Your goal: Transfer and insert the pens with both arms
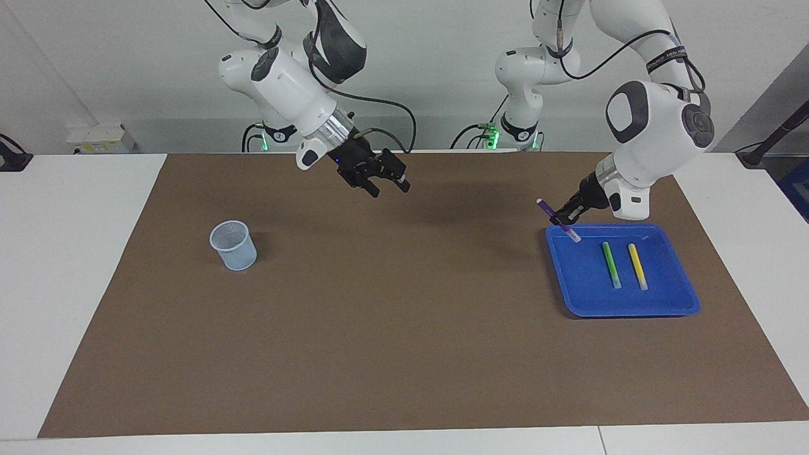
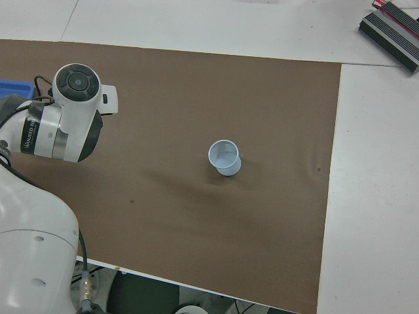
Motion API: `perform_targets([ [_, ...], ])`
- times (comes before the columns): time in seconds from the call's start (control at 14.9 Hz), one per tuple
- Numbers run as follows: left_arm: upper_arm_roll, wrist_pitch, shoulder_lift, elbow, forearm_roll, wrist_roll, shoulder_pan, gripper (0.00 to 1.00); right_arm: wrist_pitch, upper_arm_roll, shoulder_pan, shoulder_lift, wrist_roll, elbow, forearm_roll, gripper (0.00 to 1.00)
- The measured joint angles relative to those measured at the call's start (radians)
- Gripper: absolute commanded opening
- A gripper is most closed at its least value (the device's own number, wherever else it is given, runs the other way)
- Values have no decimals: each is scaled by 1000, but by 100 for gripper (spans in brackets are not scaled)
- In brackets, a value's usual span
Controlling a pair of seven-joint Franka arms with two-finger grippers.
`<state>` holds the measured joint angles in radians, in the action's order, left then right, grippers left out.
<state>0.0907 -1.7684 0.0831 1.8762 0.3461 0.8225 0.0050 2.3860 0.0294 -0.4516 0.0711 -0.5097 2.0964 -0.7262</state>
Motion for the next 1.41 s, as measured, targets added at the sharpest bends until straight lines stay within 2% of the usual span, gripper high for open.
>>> perform_targets([
  [0.47, 11, 9, -14, 2, 232, 346, -59, 0, 24, 1, -56, -1, -67, 0, 0, 100],
  [0.81, 12, 4, -50, 34, 292, 480, -107, 0, 146, 2, -122, -28, -93, -8, 0, 100],
  [1.28, 12, -91, -142, 157, 340, 617, -152, 0, 278, 6, -259, -113, -162, -76, -1, 100],
  [1.41, 11, -100, -166, 181, 354, 627, -156, 0, 311, 7, -292, -137, -162, -88, -1, 97],
])
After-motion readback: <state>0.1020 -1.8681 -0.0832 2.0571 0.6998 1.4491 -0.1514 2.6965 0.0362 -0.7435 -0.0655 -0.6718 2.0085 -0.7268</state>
